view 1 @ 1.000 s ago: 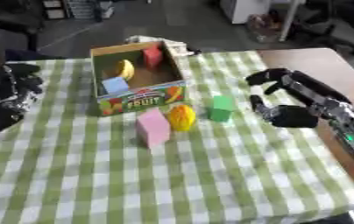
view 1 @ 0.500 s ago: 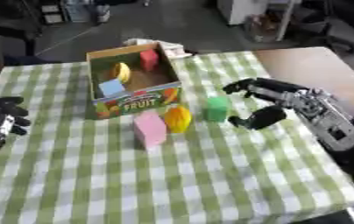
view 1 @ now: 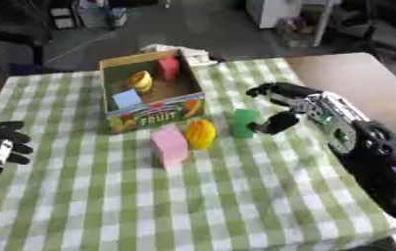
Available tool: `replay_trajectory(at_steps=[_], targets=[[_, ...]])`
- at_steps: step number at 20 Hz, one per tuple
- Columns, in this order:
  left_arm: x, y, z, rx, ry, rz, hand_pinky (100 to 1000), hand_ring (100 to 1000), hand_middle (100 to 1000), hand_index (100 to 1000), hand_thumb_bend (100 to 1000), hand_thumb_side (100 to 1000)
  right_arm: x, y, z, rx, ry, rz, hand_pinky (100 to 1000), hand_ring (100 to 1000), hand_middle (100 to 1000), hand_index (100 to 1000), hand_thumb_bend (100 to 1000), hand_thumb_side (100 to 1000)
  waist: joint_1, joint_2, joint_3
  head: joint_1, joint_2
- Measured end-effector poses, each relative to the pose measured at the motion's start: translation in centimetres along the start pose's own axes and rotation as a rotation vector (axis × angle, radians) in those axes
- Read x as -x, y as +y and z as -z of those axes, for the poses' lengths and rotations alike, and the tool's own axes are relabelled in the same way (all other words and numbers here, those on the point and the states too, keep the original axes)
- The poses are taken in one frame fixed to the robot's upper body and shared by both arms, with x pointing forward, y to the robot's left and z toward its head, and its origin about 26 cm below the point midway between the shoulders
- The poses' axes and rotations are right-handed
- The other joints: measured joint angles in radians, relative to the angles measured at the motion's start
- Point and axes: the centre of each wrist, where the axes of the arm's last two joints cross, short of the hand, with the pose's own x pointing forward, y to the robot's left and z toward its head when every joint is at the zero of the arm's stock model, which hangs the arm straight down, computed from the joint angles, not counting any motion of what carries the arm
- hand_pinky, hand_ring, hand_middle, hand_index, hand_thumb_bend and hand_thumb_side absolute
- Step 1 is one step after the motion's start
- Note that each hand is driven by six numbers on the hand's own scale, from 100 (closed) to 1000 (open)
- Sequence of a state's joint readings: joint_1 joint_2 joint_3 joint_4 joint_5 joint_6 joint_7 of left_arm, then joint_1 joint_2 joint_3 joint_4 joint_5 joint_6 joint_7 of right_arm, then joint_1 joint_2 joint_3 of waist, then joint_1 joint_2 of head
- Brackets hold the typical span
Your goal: Pick up objects on the table and place them in the box.
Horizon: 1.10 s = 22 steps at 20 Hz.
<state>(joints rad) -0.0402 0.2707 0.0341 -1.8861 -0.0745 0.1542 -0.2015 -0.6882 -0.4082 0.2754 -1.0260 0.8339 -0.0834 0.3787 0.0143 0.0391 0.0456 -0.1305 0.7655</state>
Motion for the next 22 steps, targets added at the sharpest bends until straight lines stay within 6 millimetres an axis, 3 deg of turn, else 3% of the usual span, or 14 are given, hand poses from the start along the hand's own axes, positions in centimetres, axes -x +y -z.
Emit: replay_trajectory(at_steps=[8,13,18,22], targets=[[0.0,-0.3,0.0,0.016,0.002,-0.005,588,606,593,788,100,688,0.9,1.3,0.6,-0.015,0.052,0.048,832,909,837,954,283,445,0.002,0.0,0.008,-0.002,0.0],[0.0,-0.5,0.1,0.028,0.003,-0.013,588,607,593,789,100,702,1.3,2.2,0.9,-0.027,0.08,0.065,807,869,773,893,248,430,0.002,0.007,0.017,-0.003,0.0],[0.0,-0.8,0.1,0.04,0.002,-0.02,588,607,593,790,100,708,1.8,2.2,0.9,0.012,0.103,0.081,767,793,597,700,160,294,-0.002,0.019,0.03,-0.004,0.0],[0.0,-0.8,0.2,0.041,0.003,-0.017,588,607,593,790,100,713,2.0,2.2,0.8,0.059,0.086,0.128,754,770,557,622,100,273,-0.008,0.03,0.031,-0.004,0.0]])
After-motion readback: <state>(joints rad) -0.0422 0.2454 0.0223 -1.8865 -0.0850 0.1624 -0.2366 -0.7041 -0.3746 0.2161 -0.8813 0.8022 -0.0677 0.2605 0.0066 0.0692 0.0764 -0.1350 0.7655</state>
